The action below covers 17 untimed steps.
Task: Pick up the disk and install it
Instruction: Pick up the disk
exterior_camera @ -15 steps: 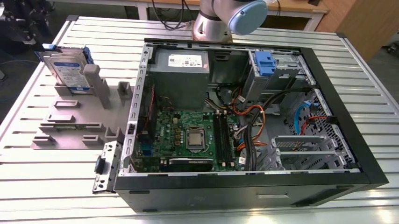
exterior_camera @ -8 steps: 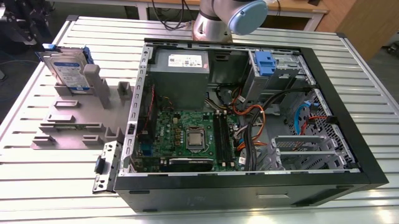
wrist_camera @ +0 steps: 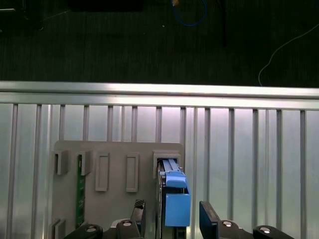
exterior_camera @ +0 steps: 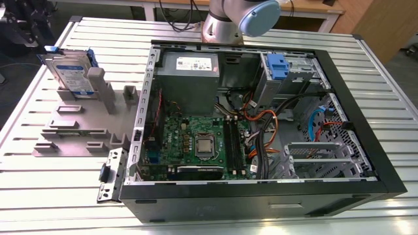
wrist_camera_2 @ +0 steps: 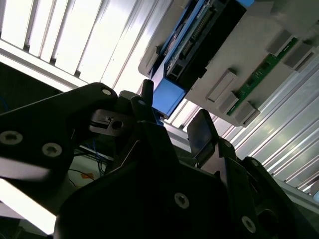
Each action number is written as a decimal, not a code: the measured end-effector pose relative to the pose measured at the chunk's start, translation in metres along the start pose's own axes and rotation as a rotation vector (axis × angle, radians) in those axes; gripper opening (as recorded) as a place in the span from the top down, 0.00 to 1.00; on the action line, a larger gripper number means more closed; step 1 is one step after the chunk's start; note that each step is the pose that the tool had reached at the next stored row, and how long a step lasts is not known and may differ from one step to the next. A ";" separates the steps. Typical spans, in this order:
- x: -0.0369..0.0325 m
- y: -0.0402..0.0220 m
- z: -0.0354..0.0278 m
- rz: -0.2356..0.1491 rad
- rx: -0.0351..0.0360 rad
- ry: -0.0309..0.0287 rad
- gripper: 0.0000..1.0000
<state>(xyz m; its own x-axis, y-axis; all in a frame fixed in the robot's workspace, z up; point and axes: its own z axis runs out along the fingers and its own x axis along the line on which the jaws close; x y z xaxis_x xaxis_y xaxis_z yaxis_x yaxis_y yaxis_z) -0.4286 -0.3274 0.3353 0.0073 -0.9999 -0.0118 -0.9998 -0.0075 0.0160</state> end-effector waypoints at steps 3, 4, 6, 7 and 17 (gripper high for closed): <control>-0.0006 0.0003 0.0022 0.000 -0.0001 0.0000 0.45; -0.0006 0.0004 0.0036 0.000 -0.0001 0.0001 0.45; -0.0007 0.0010 0.0067 0.000 -0.0002 0.0001 0.45; -0.0009 0.0012 0.0081 0.000 -0.0001 0.0001 0.45; -0.0041 0.0021 0.0191 0.031 0.0004 -0.0004 0.45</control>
<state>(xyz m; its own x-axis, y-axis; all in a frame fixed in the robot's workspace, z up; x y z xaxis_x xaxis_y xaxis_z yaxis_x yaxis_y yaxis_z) -0.4310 -0.3231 0.3162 -0.0242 -0.9996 -0.0117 -0.9996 0.0240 0.0160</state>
